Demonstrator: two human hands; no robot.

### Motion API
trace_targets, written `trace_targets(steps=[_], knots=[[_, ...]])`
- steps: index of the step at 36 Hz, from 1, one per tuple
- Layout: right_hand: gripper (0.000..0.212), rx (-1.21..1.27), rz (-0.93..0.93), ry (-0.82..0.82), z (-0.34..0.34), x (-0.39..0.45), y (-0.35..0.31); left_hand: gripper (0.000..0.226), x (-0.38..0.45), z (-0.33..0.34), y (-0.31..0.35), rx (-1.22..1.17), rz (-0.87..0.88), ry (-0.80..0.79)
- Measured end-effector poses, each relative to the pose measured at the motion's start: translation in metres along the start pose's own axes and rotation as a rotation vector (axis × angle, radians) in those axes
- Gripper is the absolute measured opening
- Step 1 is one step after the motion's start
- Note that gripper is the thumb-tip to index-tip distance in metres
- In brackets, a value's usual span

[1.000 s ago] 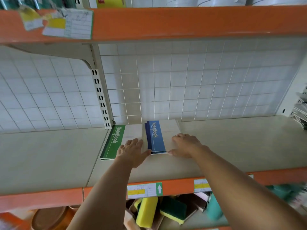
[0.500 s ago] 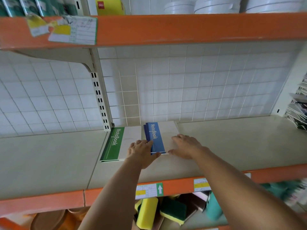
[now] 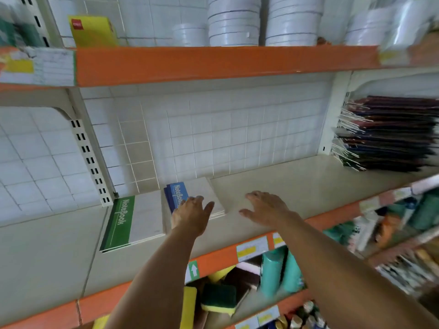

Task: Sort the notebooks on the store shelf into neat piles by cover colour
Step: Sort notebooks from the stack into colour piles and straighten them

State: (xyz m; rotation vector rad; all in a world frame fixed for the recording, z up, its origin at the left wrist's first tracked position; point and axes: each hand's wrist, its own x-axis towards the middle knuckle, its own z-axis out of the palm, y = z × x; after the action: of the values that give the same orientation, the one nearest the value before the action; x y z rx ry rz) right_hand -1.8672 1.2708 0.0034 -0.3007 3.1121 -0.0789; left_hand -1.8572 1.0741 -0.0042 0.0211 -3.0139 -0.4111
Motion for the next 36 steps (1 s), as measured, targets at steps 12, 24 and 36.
trace_targets(steps=[12, 24, 36], knots=[[0.062, -0.01, 0.255, 0.059, -0.031, -0.085, 0.142, 0.052, -0.007, 0.021, 0.145, -0.113, 0.157, -0.025], [0.058, -0.012, 0.387, 0.167, -0.061, -0.186, 0.316, 0.05, -0.044, 0.054, 0.334, -0.165, 0.266, 0.01], [0.053, -0.03, 0.428, 0.233, -0.093, -0.222, 0.428, 0.048, -0.045, 0.061, 0.463, -0.149, 0.319, 0.044]])
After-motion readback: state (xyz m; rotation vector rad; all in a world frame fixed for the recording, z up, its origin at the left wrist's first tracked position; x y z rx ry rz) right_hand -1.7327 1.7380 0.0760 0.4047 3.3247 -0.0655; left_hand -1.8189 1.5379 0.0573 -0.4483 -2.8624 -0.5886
